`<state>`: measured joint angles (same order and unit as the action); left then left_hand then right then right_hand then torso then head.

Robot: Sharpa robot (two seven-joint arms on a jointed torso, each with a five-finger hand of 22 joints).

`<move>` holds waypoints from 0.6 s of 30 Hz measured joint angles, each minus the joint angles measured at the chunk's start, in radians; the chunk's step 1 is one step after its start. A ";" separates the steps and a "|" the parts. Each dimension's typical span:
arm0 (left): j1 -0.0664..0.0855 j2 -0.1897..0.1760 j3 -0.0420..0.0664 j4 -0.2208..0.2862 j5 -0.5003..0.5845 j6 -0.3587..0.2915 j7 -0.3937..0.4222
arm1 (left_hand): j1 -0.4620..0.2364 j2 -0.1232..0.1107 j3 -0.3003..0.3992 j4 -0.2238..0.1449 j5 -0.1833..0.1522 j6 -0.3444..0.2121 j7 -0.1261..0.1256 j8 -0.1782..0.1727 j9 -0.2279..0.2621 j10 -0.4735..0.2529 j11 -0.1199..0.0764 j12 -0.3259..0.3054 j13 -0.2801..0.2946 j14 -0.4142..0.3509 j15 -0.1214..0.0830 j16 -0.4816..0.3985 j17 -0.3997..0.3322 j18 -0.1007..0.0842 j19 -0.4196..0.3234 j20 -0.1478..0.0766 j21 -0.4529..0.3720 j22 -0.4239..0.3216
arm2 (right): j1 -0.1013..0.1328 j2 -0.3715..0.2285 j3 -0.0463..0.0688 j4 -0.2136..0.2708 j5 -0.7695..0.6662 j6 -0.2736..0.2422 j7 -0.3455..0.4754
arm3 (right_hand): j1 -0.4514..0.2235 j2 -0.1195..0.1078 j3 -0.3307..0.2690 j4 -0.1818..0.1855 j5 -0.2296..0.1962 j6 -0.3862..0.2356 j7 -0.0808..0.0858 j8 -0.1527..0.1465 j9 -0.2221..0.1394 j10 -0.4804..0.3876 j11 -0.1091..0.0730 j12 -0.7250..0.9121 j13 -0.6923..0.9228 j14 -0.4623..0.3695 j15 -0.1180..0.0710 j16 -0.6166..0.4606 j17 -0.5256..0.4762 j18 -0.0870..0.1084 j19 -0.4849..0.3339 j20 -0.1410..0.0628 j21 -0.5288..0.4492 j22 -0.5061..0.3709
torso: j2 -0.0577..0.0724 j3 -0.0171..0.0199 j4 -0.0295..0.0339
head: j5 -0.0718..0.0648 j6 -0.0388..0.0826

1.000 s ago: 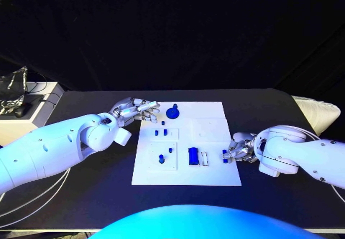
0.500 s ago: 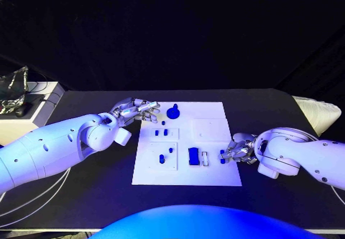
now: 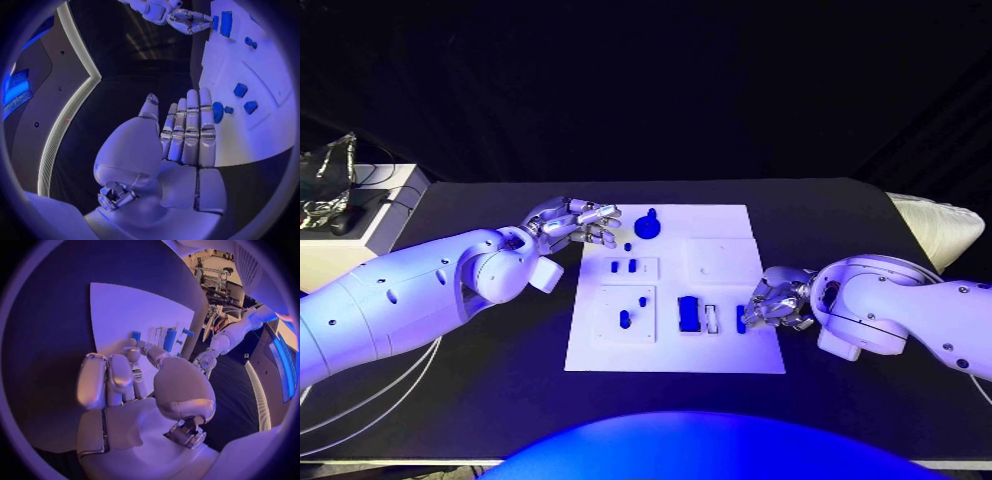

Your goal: Assemble the parts on the task board

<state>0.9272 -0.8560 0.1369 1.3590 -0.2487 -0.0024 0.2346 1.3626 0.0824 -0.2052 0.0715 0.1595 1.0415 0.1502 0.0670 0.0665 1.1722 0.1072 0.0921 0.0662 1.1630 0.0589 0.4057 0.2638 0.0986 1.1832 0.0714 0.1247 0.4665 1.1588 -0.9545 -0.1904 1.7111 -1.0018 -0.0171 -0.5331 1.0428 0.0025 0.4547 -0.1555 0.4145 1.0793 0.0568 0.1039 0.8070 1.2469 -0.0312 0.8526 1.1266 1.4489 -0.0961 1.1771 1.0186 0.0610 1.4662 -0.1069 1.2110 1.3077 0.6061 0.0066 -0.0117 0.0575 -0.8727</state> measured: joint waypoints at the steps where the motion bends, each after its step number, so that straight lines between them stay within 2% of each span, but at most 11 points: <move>1: 0.000 0.000 0.000 0.000 0.000 0.001 -0.001 | 0.000 0.000 0.000 0.000 0.000 0.000 0.000 0.000 0.000 0.000 0.000 0.000 0.000 0.000 0.000 0.000 0.000 0.000 0.000 0.000 0.000 0.000 | 0.003 0.000 0.000 0.002 0.000 0.002 -0.001 | 0.000 0.000 0.000 0.000 0.000 0.000 0.000 0.000 0.000 0.000 0.000 0.000 0.000 0.000 0.000 0.000 0.000 0.000 0.000 0.000 0.000 0.000 | 0.000 0.0000 0.0000 | 0.000 0.000; 4: 0.000 0.001 0.000 0.000 0.000 0.003 -0.002 | 0.000 0.000 0.000 0.000 0.000 0.000 0.000 0.000 0.000 0.000 0.000 0.000 0.000 0.000 0.000 0.000 0.000 0.000 0.000 0.000 0.000 0.000 | 0.008 0.003 0.000 0.003 -0.001 0.006 -0.004 | 0.000 0.000 -0.007 -0.007 0.000 0.000 0.000 0.000 -0.001 0.000 0.000 0.000 0.000 0.000 0.000 0.000 -0.001 0.000 0.000 0.000 0.000 0.000 | 0.000 0.0000 0.0000 | -0.001 0.000; 7: 0.000 0.001 0.000 0.000 0.000 0.004 -0.002 | 0.000 0.000 0.000 0.000 0.000 0.000 0.000 0.000 0.000 0.000 0.000 0.000 0.000 0.000 0.000 0.000 -0.001 0.000 0.000 0.000 0.000 -0.001 | 0.011 0.008 0.001 -0.001 -0.007 0.010 -0.009 | 0.000 0.000 -0.037 -0.024 -0.003 0.006 -0.006 -0.008 -0.018 0.002 0.002 0.000 0.000 0.000 0.000 0.000 -0.001 0.000 0.000 0.000 -0.005 0.000 | 0.000 -0.0001 0.0000 | -0.002 0.000; 9: 0.000 0.001 0.000 0.000 0.000 0.004 -0.003 | 0.000 0.000 0.000 0.000 0.000 0.000 0.000 0.000 0.000 0.000 0.000 0.000 0.000 0.000 0.000 0.000 -0.001 0.000 0.000 0.000 0.000 -0.001 | 0.011 0.012 0.001 -0.005 -0.015 0.013 -0.015 | 0.013 0.003 -0.104 -0.003 -0.015 0.010 -0.006 -0.028 -0.046 0.002 0.002 -0.004 -0.004 0.000 0.000 -0.006 -0.002 0.000 0.000 0.000 -0.009 0.000 | 0.000 -0.0002 0.0000 | -0.002 0.000; 11: 0.000 0.001 0.000 0.000 0.000 0.005 -0.003 | 0.000 0.000 0.000 0.000 0.000 0.000 0.000 0.000 0.000 0.000 0.000 0.000 0.000 0.000 0.000 0.000 -0.001 0.000 0.000 0.000 0.000 -0.001 | 0.011 0.017 0.000 -0.008 -0.027 0.015 -0.021 | 0.018 -0.011 -0.162 0.017 -0.056 -0.001 0.007 -0.041 -0.086 -0.005 0.008 -0.014 -0.011 -0.001 0.006 -0.006 -0.005 0.000 0.000 0.000 -0.016 0.000 | 0.000 -0.0003 0.0001 | -0.002 0.000; 12: 0.000 0.001 0.000 0.000 0.000 0.005 -0.003 | 0.000 0.000 0.000 0.000 0.000 0.000 0.000 0.000 0.000 0.000 0.000 0.000 0.000 0.000 0.000 0.000 -0.001 0.000 0.000 0.000 0.000 -0.001 | 0.011 0.019 0.000 -0.009 -0.033 0.015 -0.024 | 0.024 -0.025 -0.196 0.031 -0.075 -0.010 0.013 -0.045 -0.118 -0.010 0.013 -0.018 -0.015 -0.002 0.013 -0.008 -0.006 0.000 0.000 0.001 -0.018 0.000 | 0.000 -0.0003 0.0001 | -0.002 0.000; 13: 0.000 0.001 0.000 0.000 0.000 0.006 -0.004 | 0.000 0.000 0.000 0.000 0.000 0.000 0.000 0.000 0.000 0.000 0.000 0.000 0.000 0.000 0.000 0.000 -0.001 0.000 0.000 0.000 0.000 -0.001 | 0.011 0.022 0.000 -0.010 -0.040 0.016 -0.027 | 0.028 -0.039 -0.248 0.054 -0.088 -0.012 0.020 -0.043 -0.160 -0.015 0.018 -0.019 -0.021 -0.002 0.013 -0.011 -0.006 0.000 -0.001 0.009 -0.021 0.000 | 0.000 -0.0003 0.0002 | -0.002 0.000; 15: 0.000 0.001 0.000 0.000 0.000 0.006 -0.004 | 0.000 0.000 0.000 0.000 0.000 0.000 0.000 0.000 0.000 0.000 0.000 0.000 0.000 0.000 0.000 0.000 -0.001 0.000 0.000 0.000 0.000 -0.001 | 0.009 0.028 0.000 -0.010 -0.055 0.016 -0.033 | 0.031 -0.050 -0.321 0.091 -0.120 -0.018 0.029 -0.042 -0.211 -0.021 0.024 -0.019 -0.030 -0.001 0.019 -0.012 -0.008 0.000 0.000 0.011 -0.025 0.000 | 0.000 -0.0002 0.0004 | -0.002 0.000; 18: 0.000 0.001 0.000 0.000 0.000 0.007 -0.005 | 0.000 0.000 0.000 0.000 0.000 0.000 0.000 0.000 0.000 0.000 0.000 0.000 0.000 0.000 0.000 0.000 -0.001 0.000 0.000 0.000 0.004 -0.001 | 0.008 0.034 0.001 -0.010 -0.074 0.014 -0.041 | 0.051 -0.070 -0.376 0.162 -0.158 -0.018 0.030 -0.034 -0.257 -0.022 0.025 -0.019 -0.041 -0.002 0.020 -0.012 -0.009 0.000 -0.001 0.017 -0.025 0.000 | 0.000 -0.0002 0.0005 | -0.002 0.000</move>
<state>0.9272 -0.8553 0.1370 1.3587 -0.2487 0.0044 0.2300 1.3627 0.0824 -0.2052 0.0716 0.1595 1.0415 0.1502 0.0670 0.0664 1.1722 0.1072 0.0921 0.0662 1.1630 0.0589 0.4057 0.2628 0.0986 1.1831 0.0713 0.1287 0.4654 1.1666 -0.9203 -0.1893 1.7011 -1.0758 -0.0029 -0.5746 1.0939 -0.0675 0.0786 0.0070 0.2567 1.0612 0.0869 0.0696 0.5504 1.2247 -0.0058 0.8340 1.0853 1.4473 -0.0763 1.1655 1.0093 0.0610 1.4657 -0.0896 1.1857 1.3075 0.6066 0.0064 -0.0112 0.0552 -0.8727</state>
